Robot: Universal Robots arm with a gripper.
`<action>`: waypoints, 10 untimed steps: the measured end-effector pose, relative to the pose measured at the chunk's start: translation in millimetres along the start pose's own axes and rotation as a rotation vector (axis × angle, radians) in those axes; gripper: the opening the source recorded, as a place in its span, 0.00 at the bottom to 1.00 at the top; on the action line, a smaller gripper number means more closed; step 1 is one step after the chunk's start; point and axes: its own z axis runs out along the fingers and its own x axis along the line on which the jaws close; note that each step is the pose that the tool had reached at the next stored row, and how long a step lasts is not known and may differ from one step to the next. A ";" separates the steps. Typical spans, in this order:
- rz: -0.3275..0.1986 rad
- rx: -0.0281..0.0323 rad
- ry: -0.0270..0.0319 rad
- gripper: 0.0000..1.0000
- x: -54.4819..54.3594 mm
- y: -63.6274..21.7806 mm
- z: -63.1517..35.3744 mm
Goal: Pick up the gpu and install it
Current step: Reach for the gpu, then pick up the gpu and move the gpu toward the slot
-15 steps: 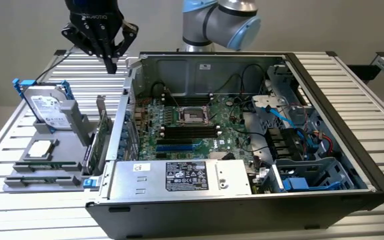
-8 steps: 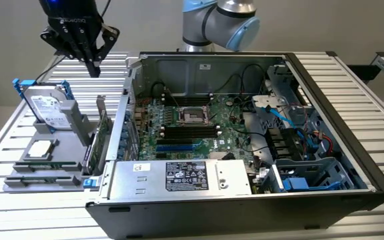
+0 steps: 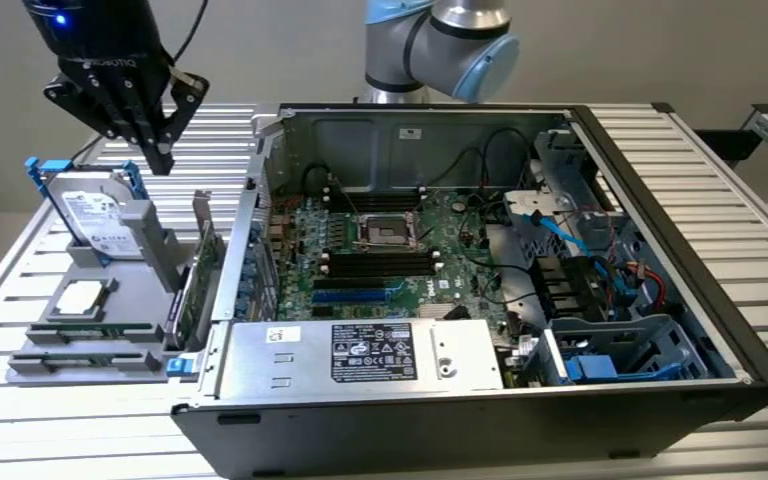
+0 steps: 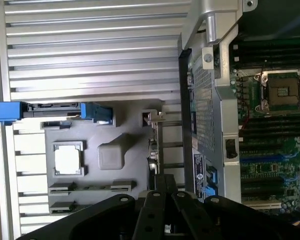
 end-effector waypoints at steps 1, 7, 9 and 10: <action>0.000 0.0001 0.0021 0.11 2.8 -1.7 1.2; 0.000 0.0007 0.0089 0.11 6.8 -3.8 2.6; 0.000 0.0007 0.0089 0.11 6.8 -3.8 2.6; 0.000 0.0007 0.0089 0.11 6.8 -3.8 2.6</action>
